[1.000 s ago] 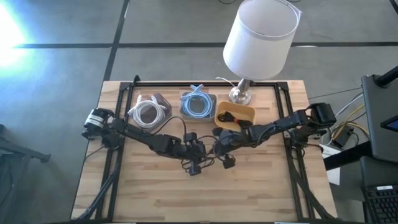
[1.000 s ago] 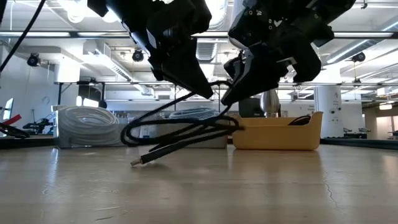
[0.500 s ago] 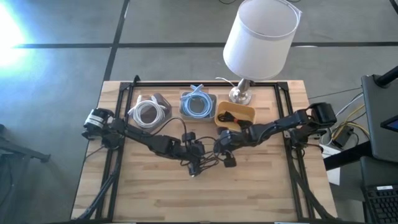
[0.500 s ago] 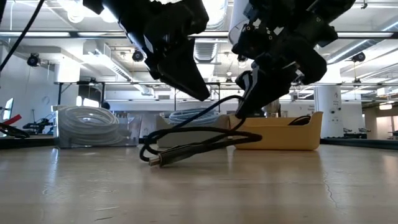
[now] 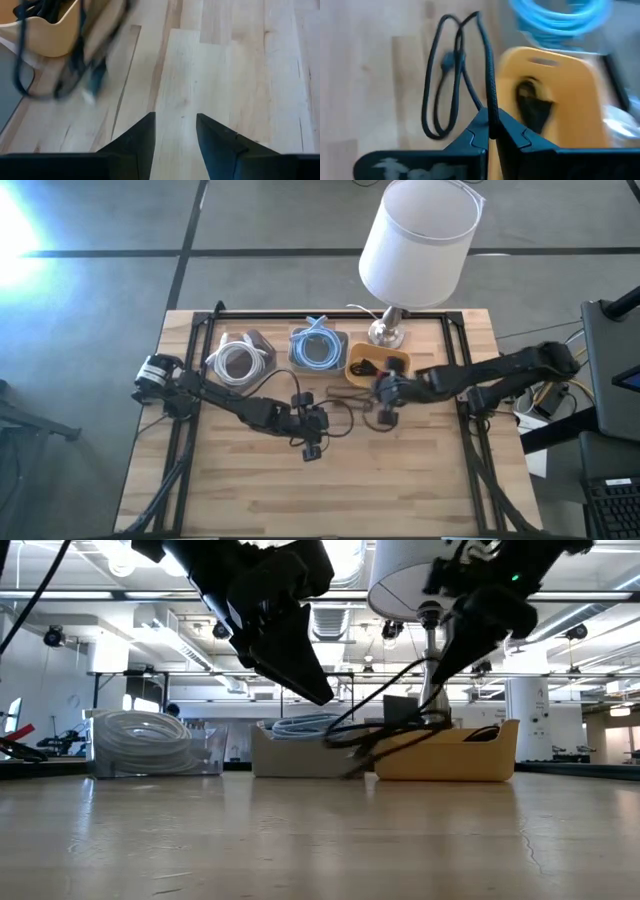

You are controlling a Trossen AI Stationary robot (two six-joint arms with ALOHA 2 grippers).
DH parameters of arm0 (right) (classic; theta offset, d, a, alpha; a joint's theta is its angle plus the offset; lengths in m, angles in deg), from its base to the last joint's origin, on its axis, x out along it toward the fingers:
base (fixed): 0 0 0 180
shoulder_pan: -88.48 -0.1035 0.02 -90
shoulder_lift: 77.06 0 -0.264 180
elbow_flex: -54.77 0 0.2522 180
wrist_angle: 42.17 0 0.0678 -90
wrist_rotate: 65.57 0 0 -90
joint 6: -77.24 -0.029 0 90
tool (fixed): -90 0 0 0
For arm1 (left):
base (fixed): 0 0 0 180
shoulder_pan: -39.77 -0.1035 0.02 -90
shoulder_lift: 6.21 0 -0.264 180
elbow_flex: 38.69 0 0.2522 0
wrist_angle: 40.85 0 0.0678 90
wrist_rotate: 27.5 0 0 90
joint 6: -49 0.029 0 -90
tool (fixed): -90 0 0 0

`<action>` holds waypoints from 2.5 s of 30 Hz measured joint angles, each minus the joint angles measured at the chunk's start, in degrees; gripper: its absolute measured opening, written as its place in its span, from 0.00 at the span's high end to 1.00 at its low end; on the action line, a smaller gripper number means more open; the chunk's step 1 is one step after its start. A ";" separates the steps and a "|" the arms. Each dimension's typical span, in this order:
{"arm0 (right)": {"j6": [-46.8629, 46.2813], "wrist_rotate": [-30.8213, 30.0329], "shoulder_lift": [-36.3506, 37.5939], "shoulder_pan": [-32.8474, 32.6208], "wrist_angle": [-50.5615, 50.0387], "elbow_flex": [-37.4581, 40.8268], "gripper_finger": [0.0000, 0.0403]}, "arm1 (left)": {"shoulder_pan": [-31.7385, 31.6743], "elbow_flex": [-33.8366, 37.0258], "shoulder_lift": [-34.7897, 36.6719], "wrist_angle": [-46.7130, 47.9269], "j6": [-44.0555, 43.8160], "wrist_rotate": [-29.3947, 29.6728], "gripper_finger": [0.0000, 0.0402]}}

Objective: Pick & Place USB Port
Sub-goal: Put the black USB cable into the yellow bin, then return to Home Position

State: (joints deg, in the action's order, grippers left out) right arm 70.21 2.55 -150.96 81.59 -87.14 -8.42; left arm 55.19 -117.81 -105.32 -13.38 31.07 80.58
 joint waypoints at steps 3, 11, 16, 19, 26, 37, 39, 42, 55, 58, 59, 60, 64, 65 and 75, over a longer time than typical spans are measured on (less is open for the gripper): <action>-1.66 -4.16 5.83 0.00 -5.38 0.00 0.97 | 0.00 0.00 0.00 0.35 -0.02 0.01 0.64; -1.54 -16.04 18.88 0.57 -10.64 0.22 0.97 | 0.00 0.00 0.00 0.47 -0.04 0.01 0.64; -1.86 -17.97 22.86 2.42 -10.47 2.37 0.97 | 0.00 0.00 0.00 0.47 -0.05 0.01 0.63; -3.48 -17.92 23.29 3.46 -10.46 5.13 0.97 | 0.00 0.00 0.00 0.47 -0.06 0.01 0.63; -6.39 -17.30 21.64 4.19 -7.48 13.40 0.97 | 0.00 0.00 0.00 0.47 -0.07 0.01 0.63; -5.79 -16.71 20.06 4.22 -2.50 17.20 0.84 | -0.07 0.02 0.00 0.09 0.27 0.03 0.63; -4.73 -16.71 20.13 4.22 -2.51 16.62 0.81 | -0.04 0.00 0.07 -0.20 1.42 0.03 0.63; -3.36 -16.94 20.21 4.20 -2.64 15.03 0.76 | -0.04 -0.28 1.01 -0.14 1.62 0.05 0.63; 3.38 -3.27 21.20 3.89 -2.61 2.58 0.73 | 1.03 1.64 21.44 7.70 7.47 16.63 0.63; 5.12 1.53 22.04 3.42 -2.66 1.14 0.74 | 1.03 5.08 28.33 8.47 8.73 16.99 0.63; 5.99 2.17 22.42 3.37 -2.58 0.98 0.74 | 1.03 6.63 30.94 8.34 9.01 17.00 0.63; 7.05 2.50 22.96 3.27 -2.64 1.00 0.75 | 1.03 8.31 33.56 8.22 9.19 17.14 0.63; 9.39 6.02 25.72 3.30 -1.51 3.77 0.76 | 1.03 17.79 43.81 4.57 9.40 18.72 0.63; 9.86 6.67 26.41 3.30 -0.22 4.97 0.76 | 1.03 20.84 46.21 2.05 9.80 18.71 0.63; 17.69 12.97 36.54 3.47 15.32 16.73 0.79 | -0.32 47.82 65.89 -22.57 13.74 18.61 0.63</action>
State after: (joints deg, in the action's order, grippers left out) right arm 87.90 15.52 -114.42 85.05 -71.82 8.31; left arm 54.87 -69.99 -39.44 -35.94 44.81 99.19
